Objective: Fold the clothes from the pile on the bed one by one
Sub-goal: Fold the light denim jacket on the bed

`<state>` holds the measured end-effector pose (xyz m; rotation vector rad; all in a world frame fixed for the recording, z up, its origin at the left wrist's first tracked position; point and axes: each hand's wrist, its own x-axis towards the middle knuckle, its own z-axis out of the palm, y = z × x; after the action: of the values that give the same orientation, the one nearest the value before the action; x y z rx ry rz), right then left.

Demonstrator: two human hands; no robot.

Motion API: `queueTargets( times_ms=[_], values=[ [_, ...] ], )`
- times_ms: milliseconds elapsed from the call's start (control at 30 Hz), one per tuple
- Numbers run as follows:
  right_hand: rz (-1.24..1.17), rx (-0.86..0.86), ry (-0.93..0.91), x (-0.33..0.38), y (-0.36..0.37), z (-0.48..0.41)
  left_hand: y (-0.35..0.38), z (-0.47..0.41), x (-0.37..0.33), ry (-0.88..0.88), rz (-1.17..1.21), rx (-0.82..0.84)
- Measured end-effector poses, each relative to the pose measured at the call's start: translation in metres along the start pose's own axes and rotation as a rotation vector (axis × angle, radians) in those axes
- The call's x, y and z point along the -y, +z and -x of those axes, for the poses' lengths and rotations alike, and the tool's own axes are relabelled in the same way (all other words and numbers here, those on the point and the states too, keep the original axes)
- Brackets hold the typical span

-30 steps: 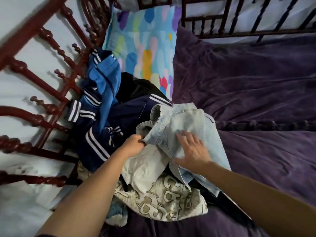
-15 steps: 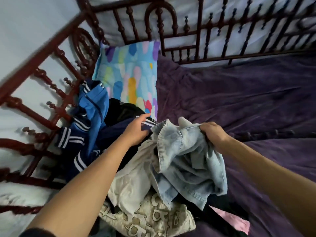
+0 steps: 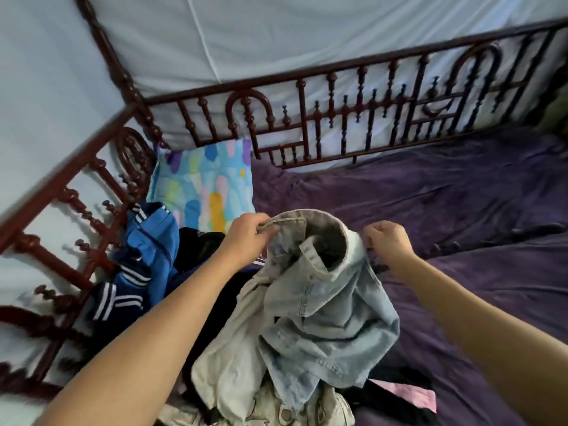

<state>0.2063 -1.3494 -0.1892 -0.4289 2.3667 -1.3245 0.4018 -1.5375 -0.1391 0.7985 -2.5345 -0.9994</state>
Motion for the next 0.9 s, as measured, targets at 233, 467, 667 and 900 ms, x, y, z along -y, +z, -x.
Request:
queueTargets(
  times_ms=[233,467,667,900],
  values=[
    [0.147,0.101,-0.422,0.013,0.075,0.134,-0.086,0.055,-0.028,0.246,-0.203,-0.326],
    [-0.163,-0.036,-0.57,0.042,0.092,0.209,-0.164,0.087,-0.069,0.249,0.013,-0.527],
    [0.178,0.232,-0.506,0.043,0.097,0.222,-0.19,0.081,-0.116,0.03,0.61,-0.426],
    [0.015,0.0,-0.379,0.055,0.086,0.213,-0.184,0.084,-0.137,-0.112,1.151,-0.06]
  ],
)
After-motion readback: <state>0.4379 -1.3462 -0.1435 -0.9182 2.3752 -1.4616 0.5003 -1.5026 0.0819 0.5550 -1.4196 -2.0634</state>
